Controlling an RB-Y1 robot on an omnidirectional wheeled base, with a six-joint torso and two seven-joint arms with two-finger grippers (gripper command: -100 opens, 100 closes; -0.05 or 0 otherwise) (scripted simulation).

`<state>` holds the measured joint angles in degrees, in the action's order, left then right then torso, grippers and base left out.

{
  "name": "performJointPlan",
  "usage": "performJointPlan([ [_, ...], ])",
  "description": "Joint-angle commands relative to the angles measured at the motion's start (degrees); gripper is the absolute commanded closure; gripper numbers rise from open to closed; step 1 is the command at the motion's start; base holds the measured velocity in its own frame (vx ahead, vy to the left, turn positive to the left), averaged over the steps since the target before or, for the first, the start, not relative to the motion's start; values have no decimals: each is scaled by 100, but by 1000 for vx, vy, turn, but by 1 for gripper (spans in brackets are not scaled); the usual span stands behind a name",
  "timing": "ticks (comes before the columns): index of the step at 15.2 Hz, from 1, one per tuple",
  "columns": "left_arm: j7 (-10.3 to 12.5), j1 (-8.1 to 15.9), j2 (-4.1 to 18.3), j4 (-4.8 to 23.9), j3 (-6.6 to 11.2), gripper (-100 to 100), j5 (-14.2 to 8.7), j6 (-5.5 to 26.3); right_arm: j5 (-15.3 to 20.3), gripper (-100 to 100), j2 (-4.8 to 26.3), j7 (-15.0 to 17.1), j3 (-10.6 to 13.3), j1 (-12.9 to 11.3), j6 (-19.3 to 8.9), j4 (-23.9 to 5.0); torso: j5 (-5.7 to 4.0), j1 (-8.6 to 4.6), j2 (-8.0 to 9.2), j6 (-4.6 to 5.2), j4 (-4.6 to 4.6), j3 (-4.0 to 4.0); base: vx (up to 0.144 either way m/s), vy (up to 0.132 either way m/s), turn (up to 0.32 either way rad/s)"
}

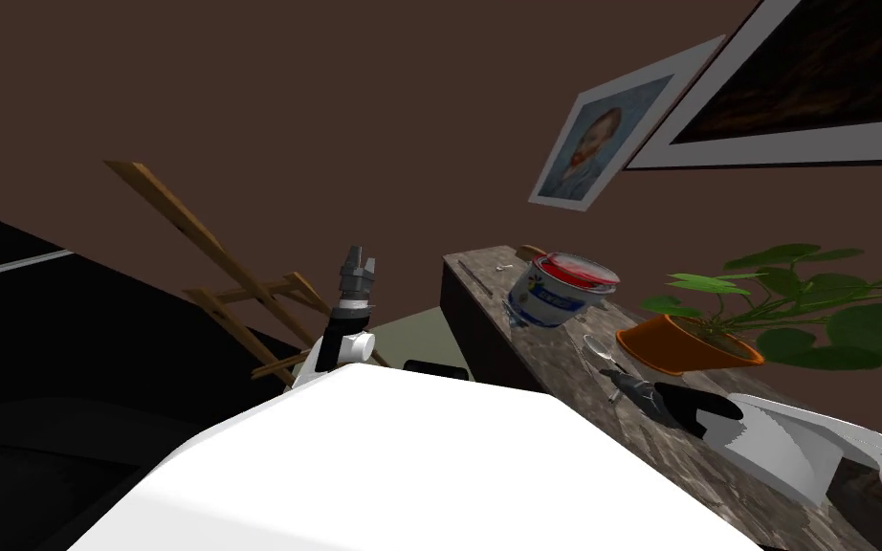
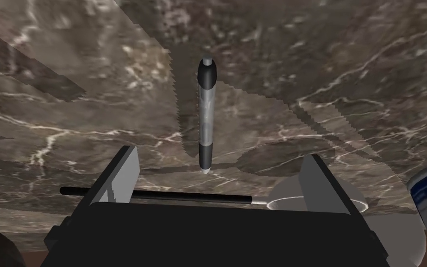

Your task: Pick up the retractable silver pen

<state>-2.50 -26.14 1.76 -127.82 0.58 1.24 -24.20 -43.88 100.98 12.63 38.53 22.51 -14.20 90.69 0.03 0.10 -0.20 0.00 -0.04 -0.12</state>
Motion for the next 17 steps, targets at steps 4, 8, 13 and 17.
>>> performJointPlan([
  [4, 0, 0, 0, 0, 0, 0, 0, 0, 145, -100, -325, -61, -18, 23, 4, -251, -5, -12, 11, 2, 3, 7, 23, -12, 31],
  [8, 0, 0, 0, 0, 1, 0, 0, 0, 141, 100, -401, -117, -1, -2, 14, -318, -6, -19, 14, 3, 4, 8, 20, -25, 16],
  [13, 0, 0, 0, 0, 0, 0, 0, 0, 100, 100, -227, -39, -10, 21, 1, -180, -5, -8, 21, 1, 6, 13, -3, 2, -7],
  [17, 0, 1, 0, 0, 0, 0, 0, 0, 33, 100, -90, -26, 7, 14, 0, -90, 2, 13, 38, 2, 11, 23, -29, 29, -28],
])
